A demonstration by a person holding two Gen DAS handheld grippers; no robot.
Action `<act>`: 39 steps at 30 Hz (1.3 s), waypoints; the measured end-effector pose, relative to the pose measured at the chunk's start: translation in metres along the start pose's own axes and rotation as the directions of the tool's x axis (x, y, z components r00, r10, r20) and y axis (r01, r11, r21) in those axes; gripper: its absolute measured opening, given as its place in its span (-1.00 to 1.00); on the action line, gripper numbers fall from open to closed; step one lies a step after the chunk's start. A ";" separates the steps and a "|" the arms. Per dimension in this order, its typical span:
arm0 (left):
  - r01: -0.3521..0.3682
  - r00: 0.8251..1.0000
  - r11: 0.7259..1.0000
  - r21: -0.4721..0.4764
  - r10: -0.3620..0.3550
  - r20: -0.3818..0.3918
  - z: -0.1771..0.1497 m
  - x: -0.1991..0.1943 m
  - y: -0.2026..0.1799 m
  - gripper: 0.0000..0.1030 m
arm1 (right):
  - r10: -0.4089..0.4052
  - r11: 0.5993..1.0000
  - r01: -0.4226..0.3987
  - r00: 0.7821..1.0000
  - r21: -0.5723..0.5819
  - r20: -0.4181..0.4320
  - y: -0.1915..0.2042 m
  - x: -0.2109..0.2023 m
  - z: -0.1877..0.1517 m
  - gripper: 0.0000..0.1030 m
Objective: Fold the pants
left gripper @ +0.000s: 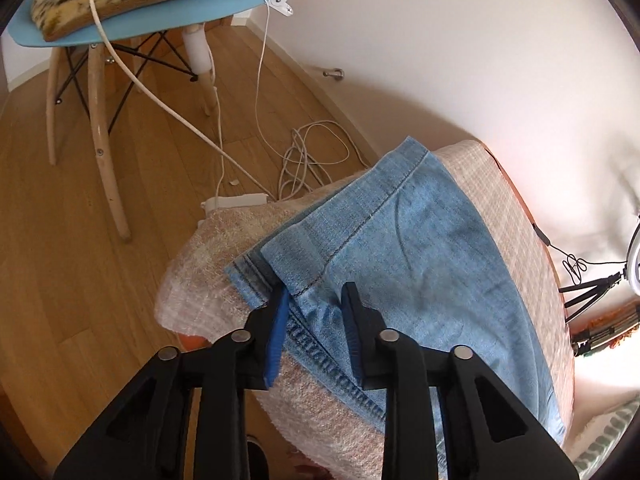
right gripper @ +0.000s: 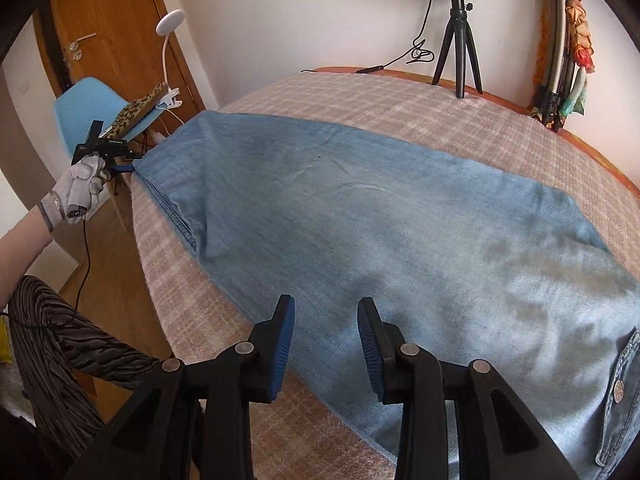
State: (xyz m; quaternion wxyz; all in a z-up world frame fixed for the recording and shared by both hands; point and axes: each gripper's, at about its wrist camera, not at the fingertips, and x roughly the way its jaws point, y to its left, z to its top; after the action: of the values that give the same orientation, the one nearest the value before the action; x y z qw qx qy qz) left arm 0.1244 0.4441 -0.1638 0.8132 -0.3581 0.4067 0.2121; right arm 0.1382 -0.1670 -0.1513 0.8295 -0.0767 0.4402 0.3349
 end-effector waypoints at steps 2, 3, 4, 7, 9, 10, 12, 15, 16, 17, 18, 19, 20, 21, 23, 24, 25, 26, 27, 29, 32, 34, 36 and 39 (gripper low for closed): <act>-0.004 1.000 1.000 0.005 0.004 0.011 -0.001 0.003 -0.002 -0.89 | -0.003 0.999 0.002 1.000 -0.046 -0.021 0.009 0.007 -0.002 -0.28; -0.014 1.000 1.000 0.019 0.013 0.020 -0.002 0.004 -0.006 -0.94 | -0.007 0.998 0.004 0.999 -0.069 -0.031 0.013 0.010 -0.003 -0.27; -0.019 1.000 0.999 0.032 0.018 0.023 -0.003 0.004 -0.009 -0.95 | -0.007 0.996 0.003 0.999 -0.088 -0.041 0.017 0.014 -0.004 -0.25; -0.032 0.998 0.998 0.062 0.029 0.054 -0.001 -0.004 -0.015 -0.96 | -0.030 0.991 0.021 0.997 -0.136 -0.064 0.025 0.023 -0.007 -0.24; -0.036 0.997 0.998 0.060 0.031 0.077 0.001 -0.012 -0.013 -0.96 | -0.045 0.988 0.034 0.996 -0.149 -0.071 0.025 0.026 -0.009 -0.24; -0.035 0.997 0.998 0.051 0.031 0.077 0.002 -0.015 -0.009 -0.96 | -0.039 0.989 0.029 0.997 -0.142 -0.069 0.023 0.026 -0.009 -0.24; -0.046 0.996 0.998 0.041 0.042 0.083 0.003 -0.018 -0.004 -0.96 | -0.037 0.992 0.028 0.997 -0.122 -0.069 0.018 0.025 -0.008 -0.25; -0.065 0.996 0.998 0.021 0.063 0.067 0.003 -0.013 0.005 -0.96 | -0.036 0.993 0.028 0.997 -0.117 -0.070 0.015 0.026 -0.007 -0.29; -0.059 0.996 0.998 0.018 0.058 0.065 0.002 -0.013 0.006 -0.96 | -0.037 0.993 0.029 0.997 -0.114 -0.067 0.015 0.025 -0.007 -0.30; -0.070 0.995 0.997 0.032 0.068 0.069 0.002 -0.013 0.004 -0.96 | -0.037 0.993 0.030 0.997 -0.114 -0.064 0.016 0.025 -0.007 -0.30; -0.072 0.994 0.997 0.041 0.068 0.086 0.002 -0.018 0.001 -0.96 | -0.040 0.992 0.033 0.998 -0.118 -0.057 0.017 0.024 -0.007 -0.30; -0.069 0.993 0.995 0.067 0.062 0.103 0.003 -0.022 -0.003 -0.96 | -0.041 0.991 0.034 0.998 -0.127 -0.049 0.019 0.022 -0.007 -0.30; -0.100 0.989 0.989 0.109 0.087 0.117 0.005 -0.023 -0.006 -0.96 | -0.039 0.990 0.032 0.998 -0.134 -0.049 0.022 0.021 -0.006 -0.30; -0.122 0.987 0.986 0.113 0.109 0.116 0.004 -0.021 -0.003 -0.96 | -0.035 0.990 0.028 0.998 -0.137 -0.052 0.023 0.022 -0.007 -0.30; -0.104 0.993 0.992 0.074 0.099 0.071 0.002 -0.014 0.007 -0.96 | -0.040 0.991 0.031 0.997 -0.134 -0.070 0.022 0.026 -0.008 -0.31; -0.111 0.993 0.992 0.063 0.107 0.057 0.002 -0.010 0.010 -0.90 | -0.035 0.991 0.026 0.997 -0.131 -0.067 0.020 0.026 -0.008 -0.31; -0.121 0.991 0.991 0.063 0.118 0.058 0.002 -0.009 0.011 -0.85 | -0.029 0.992 0.020 0.997 -0.124 -0.068 0.019 0.026 -0.007 -0.31; -0.134 0.990 0.988 0.077 0.130 0.054 0.002 -0.008 0.009 -0.82 | -0.023 0.993 0.015 0.997 -0.116 -0.068 0.018 0.025 -0.007 -0.31; -0.171 0.984 0.980 0.100 0.166 0.063 0.002 -0.010 0.004 -0.75 | -0.019 0.994 0.012 0.997 -0.109 -0.069 0.016 0.025 -0.006 -0.31; -0.223 0.973 0.964 0.147 0.211 0.091 0.001 -0.016 -0.002 -0.69 | -0.010 0.996 0.004 0.998 -0.094 -0.063 0.014 0.023 -0.006 -0.31; -0.244 0.966 0.959 0.147 0.226 0.126 0.002 -0.029 -0.004 -0.69 | 0.005 0.998 -0.007 1.000 -0.058 -0.028 0.011 0.013 -0.006 -0.31; -0.232 0.966 0.961 0.149 0.210 0.150 0.004 -0.040 -0.010 -0.69 | 0.010 1.000 -0.010 1.000 -0.021 0.006 0.006 0.002 -0.005 -0.30; -0.242 0.959 0.952 0.189 0.206 0.194 0.002 -0.051 -0.024 -0.69 | -0.007 1.000 0.007 0.999 0.016 0.045 -0.001 -0.009 -0.005 -0.29; -0.193 0.967 0.952 0.238 0.143 0.210 -0.006 -0.060 -0.050 -0.69 | -0.059 0.996 0.051 0.993 0.078 0.100 -0.020 -0.029 -0.003 -0.29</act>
State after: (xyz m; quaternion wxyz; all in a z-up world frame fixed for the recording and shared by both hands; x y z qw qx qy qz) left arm 0.1187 0.4037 -0.0973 0.8668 -0.1920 0.3801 0.2597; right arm 0.1380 -0.1975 -0.1339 0.8622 -0.0404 0.4072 0.2987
